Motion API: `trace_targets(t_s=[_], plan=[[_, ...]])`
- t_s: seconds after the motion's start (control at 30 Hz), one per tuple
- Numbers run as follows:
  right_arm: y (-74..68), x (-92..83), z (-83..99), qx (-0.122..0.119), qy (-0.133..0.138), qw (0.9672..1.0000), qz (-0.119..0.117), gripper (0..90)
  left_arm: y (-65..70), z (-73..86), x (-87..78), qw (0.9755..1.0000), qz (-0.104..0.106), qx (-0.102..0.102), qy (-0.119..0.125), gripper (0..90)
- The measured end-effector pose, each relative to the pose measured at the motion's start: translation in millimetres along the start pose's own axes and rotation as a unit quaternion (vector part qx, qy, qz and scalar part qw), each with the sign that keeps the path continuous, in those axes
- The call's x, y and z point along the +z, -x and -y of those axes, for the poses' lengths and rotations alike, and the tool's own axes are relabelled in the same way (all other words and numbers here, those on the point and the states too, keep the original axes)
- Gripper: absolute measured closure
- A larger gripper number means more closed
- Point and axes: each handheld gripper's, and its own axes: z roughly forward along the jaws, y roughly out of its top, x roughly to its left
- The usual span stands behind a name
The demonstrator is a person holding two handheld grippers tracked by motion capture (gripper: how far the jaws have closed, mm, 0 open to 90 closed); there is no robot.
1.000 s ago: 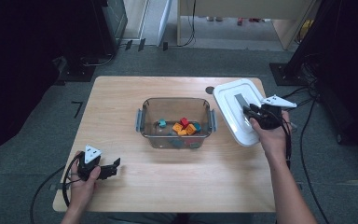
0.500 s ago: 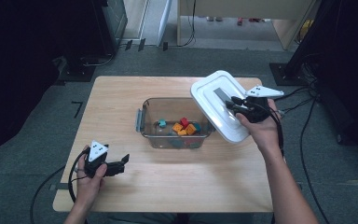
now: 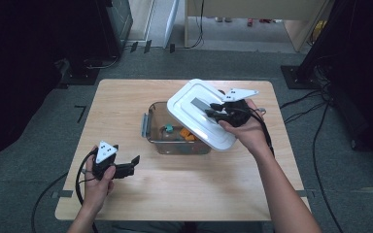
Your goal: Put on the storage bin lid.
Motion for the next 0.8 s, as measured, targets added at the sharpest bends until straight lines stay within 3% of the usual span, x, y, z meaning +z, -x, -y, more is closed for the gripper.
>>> trace_targets(t_s=[0.17,0.43,0.8], plan=[[-4.6,19.6,-4.0,-0.013,-0.013,0.9995,-0.026,68.1,2.9,-3.4,2.7,1.0,0.005,0.002,0.001,9.2],[-16.5,37.0,-9.6,-0.034,-0.031,0.9975,-0.053,68.1,6.4,-9.4,4.6,0.9999,0.011,0.005,0.006,9.2],[-23.7,53.2,-18.3,-0.077,-0.058,0.9897,-0.106,68.1,9.5,-18.4,6.9,0.9997,0.02,0.001,0.016,9.2]])
